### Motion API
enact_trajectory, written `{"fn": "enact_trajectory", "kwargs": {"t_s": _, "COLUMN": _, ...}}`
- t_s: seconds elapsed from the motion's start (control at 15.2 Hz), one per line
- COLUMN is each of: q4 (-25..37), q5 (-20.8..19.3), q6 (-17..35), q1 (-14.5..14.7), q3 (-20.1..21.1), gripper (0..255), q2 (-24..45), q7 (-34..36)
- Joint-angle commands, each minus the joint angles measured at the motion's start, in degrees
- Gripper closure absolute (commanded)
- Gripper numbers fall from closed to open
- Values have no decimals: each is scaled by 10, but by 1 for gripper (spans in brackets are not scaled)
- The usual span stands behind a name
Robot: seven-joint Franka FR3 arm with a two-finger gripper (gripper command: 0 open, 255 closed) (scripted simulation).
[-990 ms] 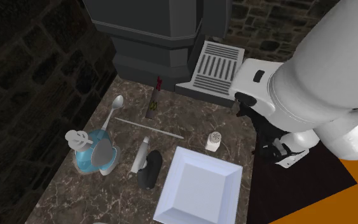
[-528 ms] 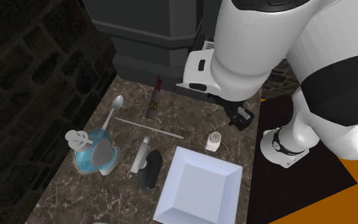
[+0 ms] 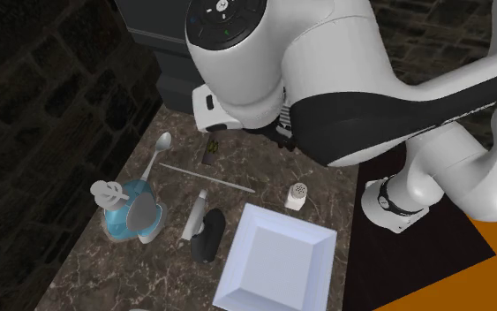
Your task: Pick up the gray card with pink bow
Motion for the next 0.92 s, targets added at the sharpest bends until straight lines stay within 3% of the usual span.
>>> {"fn": "enact_trajectory", "kwargs": {"t_s": 0.0, "q4": 34, "q5": -9, "q6": 9, "q1": 5, "q3": -14, "gripper": 0, "q2": 48, "q7": -70}}
{"fn": "enact_trajectory", "kwargs": {"t_s": 0.53, "q4": 162, "q5": -26, "q6": 59, "q1": 2, "q3": -37, "gripper": 0, "q2": 235, "q7": -314}}
{"fn": "enact_trajectory", "kwargs": {"t_s": 0.86, "q4": 144, "q5": -27, "q6": 88, "q1": -1, "q3": -36, "gripper": 0, "q2": 247, "q7": -311}}
